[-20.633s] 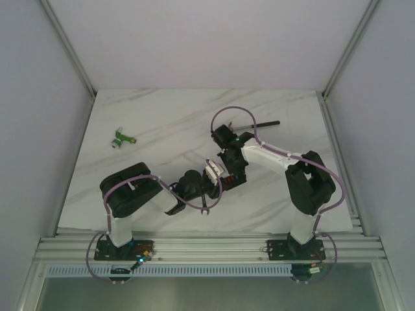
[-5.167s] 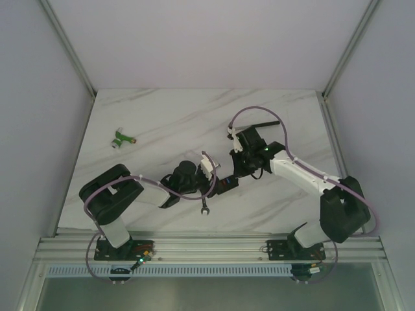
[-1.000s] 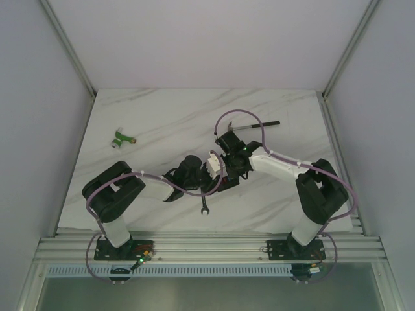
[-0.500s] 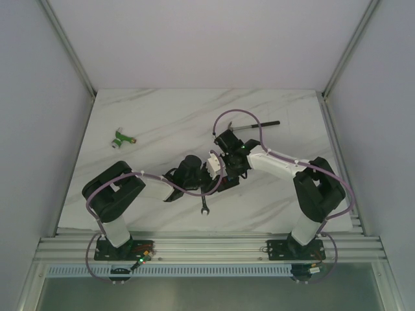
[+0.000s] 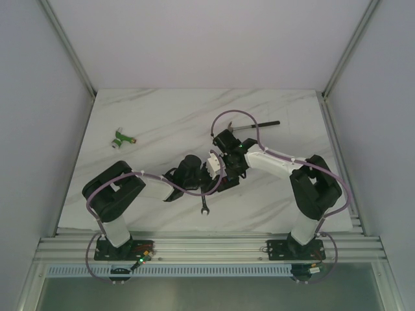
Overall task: Snap on the fuse box
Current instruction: Install the fuse at the fuse box base.
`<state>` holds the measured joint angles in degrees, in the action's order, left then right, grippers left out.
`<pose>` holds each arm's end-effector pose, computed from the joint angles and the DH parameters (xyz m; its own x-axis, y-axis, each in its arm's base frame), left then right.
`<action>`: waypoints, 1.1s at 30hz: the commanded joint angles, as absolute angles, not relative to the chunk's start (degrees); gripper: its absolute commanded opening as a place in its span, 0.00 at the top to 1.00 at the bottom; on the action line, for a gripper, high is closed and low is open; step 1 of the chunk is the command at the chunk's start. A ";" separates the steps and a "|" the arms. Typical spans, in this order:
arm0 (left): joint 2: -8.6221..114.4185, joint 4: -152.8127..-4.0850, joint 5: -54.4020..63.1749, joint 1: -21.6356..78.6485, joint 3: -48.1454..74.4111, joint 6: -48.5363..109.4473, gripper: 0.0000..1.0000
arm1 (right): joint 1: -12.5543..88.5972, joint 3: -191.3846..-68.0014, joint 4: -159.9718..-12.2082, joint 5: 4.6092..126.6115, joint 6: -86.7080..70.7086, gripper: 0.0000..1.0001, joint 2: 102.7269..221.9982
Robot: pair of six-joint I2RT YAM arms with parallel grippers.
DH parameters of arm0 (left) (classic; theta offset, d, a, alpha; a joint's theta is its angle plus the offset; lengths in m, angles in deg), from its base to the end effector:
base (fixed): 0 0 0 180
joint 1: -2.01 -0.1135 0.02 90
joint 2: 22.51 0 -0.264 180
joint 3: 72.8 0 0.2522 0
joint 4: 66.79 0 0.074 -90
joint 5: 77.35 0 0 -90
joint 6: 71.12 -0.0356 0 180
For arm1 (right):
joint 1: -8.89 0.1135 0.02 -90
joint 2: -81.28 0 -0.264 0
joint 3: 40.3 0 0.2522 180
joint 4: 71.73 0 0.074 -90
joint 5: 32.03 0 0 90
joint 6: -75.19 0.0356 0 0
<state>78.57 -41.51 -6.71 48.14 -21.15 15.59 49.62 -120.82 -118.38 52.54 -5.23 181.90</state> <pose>0.2222 -0.2482 0.1370 -0.2320 0.3195 -0.9188 0.9046 0.4181 -0.0830 0.2664 0.2250 0.1858 -0.7899 -0.4615 -0.4037 -0.4967 0.8677 -0.0200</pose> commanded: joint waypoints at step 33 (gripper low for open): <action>79.36 -45.25 -7.20 47.18 -21.85 15.36 0.59 | 51.96 -125.42 -127.21 55.96 -4.47 0.71 182.42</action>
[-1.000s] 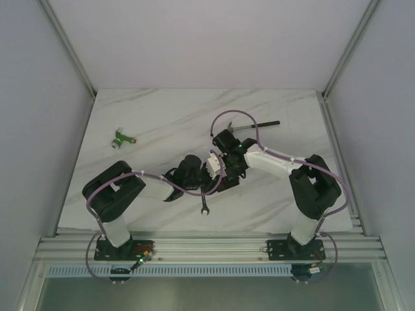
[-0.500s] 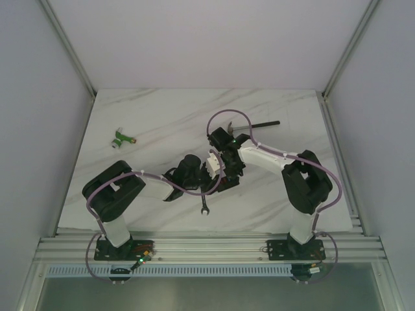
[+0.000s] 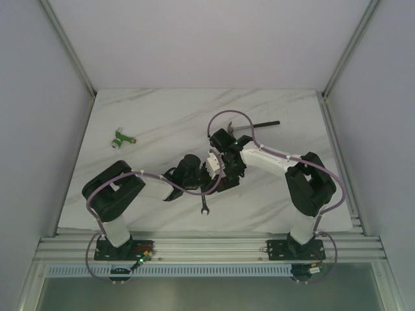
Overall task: Snap on the fuse box
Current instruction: Install the fuse at the fuse box base.
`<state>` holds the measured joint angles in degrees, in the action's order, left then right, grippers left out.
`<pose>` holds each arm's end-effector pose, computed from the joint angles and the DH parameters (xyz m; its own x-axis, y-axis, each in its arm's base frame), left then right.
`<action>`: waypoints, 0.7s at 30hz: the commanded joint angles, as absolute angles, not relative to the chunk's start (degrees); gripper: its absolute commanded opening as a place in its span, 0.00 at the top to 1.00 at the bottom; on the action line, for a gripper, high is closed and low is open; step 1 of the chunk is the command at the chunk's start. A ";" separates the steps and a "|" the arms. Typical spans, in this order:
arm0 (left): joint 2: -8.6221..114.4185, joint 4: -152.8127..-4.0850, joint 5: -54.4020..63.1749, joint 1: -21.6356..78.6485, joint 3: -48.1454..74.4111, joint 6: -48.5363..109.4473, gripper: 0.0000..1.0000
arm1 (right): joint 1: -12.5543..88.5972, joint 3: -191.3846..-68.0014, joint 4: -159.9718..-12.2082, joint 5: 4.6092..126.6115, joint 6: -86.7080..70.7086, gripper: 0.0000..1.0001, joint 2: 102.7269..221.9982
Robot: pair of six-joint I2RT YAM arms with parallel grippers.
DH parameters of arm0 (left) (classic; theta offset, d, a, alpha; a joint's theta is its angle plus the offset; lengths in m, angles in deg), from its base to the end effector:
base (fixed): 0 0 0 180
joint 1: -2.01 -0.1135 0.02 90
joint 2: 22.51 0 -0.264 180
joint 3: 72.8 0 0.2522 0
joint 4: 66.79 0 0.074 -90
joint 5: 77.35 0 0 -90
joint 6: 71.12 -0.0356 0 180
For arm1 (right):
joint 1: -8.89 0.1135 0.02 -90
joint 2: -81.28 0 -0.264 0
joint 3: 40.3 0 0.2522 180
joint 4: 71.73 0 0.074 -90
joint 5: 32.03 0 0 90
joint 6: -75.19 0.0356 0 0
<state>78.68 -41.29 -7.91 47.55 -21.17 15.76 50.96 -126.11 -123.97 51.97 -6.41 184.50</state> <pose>0.2242 -0.2463 0.1368 -0.2365 0.3138 -0.9196 0.9071 0.4104 -0.0933 0.2690 0.2378 0.1925 -0.7819 -0.5101 -0.3583 -0.5309 0.8462 -0.0462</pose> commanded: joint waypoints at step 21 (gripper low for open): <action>79.88 -45.76 -7.77 47.22 -21.19 15.10 0.59 | 47.35 -126.25 -123.53 55.65 -1.64 0.80 182.09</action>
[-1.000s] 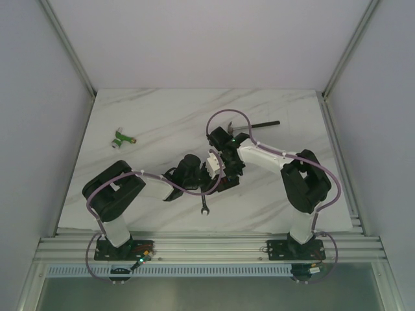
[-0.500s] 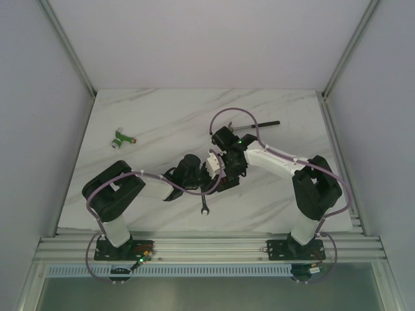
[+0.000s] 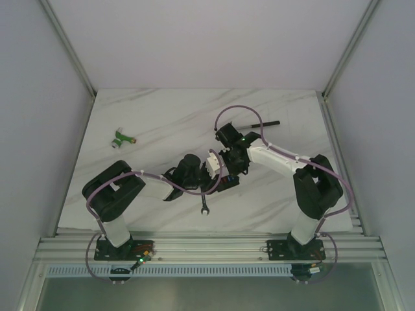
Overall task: Snap on the fuse box
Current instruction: Install the fuse at the fuse box base.
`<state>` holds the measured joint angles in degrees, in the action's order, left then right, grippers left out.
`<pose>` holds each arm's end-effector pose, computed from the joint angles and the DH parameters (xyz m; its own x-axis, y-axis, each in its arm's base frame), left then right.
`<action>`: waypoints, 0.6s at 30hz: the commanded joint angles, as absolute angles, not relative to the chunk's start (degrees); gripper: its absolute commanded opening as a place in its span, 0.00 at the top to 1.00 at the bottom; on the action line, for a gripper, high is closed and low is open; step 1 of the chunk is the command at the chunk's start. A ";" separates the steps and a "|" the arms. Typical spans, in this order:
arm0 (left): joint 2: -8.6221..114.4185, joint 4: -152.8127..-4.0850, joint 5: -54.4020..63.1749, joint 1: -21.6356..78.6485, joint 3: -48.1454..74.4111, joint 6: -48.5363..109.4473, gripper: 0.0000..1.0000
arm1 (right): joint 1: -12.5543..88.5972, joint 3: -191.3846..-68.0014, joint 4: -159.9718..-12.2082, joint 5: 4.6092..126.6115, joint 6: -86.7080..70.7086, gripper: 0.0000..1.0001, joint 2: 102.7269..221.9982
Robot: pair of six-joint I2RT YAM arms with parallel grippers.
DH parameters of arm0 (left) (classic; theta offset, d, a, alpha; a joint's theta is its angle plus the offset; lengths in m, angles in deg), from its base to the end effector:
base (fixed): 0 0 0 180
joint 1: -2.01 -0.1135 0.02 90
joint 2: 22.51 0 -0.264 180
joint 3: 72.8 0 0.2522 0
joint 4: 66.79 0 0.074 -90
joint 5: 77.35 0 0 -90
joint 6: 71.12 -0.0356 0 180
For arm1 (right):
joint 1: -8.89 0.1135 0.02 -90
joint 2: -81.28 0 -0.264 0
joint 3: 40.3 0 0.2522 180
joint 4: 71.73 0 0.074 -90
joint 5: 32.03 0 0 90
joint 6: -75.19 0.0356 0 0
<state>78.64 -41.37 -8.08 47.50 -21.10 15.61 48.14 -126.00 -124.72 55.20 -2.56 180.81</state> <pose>0.2245 -0.2463 0.1372 -0.2340 0.3142 -0.9201 0.9084 0.4078 -0.0918 0.2735 0.2212 0.2129 -0.8266 -0.4017 -0.3941 -0.4521 0.8910 0.0401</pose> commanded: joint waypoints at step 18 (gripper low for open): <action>80.31 -46.01 -7.88 47.18 -20.85 15.10 0.59 | 46.73 -124.83 -123.94 57.60 -1.74 0.91 185.08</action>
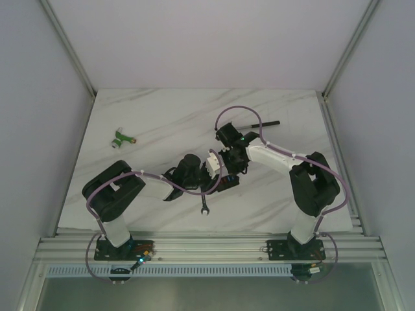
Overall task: Snap on the fuse box
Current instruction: Install the fuse at the fuse box base.
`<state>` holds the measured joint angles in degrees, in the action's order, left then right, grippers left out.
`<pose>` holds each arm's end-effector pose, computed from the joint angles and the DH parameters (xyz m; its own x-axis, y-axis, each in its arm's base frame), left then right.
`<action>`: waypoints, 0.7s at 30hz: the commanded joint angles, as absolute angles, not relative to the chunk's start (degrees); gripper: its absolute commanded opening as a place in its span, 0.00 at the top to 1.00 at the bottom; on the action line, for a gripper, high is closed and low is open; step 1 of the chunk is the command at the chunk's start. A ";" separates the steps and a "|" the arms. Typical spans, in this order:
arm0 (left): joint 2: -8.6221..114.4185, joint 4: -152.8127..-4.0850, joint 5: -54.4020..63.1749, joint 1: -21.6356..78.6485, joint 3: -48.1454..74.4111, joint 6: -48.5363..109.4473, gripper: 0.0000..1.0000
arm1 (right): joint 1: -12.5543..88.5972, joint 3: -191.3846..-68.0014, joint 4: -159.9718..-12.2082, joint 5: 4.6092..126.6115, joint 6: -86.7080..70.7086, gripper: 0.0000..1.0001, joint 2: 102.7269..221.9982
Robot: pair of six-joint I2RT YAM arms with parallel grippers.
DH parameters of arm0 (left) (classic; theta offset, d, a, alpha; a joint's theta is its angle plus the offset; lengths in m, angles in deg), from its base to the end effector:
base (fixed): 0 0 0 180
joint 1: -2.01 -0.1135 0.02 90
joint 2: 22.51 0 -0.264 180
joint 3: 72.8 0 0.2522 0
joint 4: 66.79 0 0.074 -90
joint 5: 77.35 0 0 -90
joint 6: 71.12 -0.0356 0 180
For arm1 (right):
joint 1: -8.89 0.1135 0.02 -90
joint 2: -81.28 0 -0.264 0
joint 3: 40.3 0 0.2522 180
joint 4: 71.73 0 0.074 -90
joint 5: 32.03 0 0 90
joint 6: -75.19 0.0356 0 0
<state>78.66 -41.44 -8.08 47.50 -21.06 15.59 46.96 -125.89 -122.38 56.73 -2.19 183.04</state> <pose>0.2245 -0.2464 0.1371 -0.2343 0.3149 -0.9198 0.9084 0.4078 -0.0918 0.2832 0.2209 0.2010 -0.8394 -0.3800 -0.3885 -0.4369 0.8970 0.0666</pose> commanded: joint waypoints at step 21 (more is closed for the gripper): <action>80.49 -46.48 -7.66 46.92 -20.90 15.10 0.59 | 47.51 -114.72 -125.51 55.90 -2.69 1.00 199.40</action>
<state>78.77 -41.81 -8.08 47.48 -20.89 15.59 46.76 -125.65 -122.25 57.28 -2.61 185.11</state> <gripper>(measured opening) 0.515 0.033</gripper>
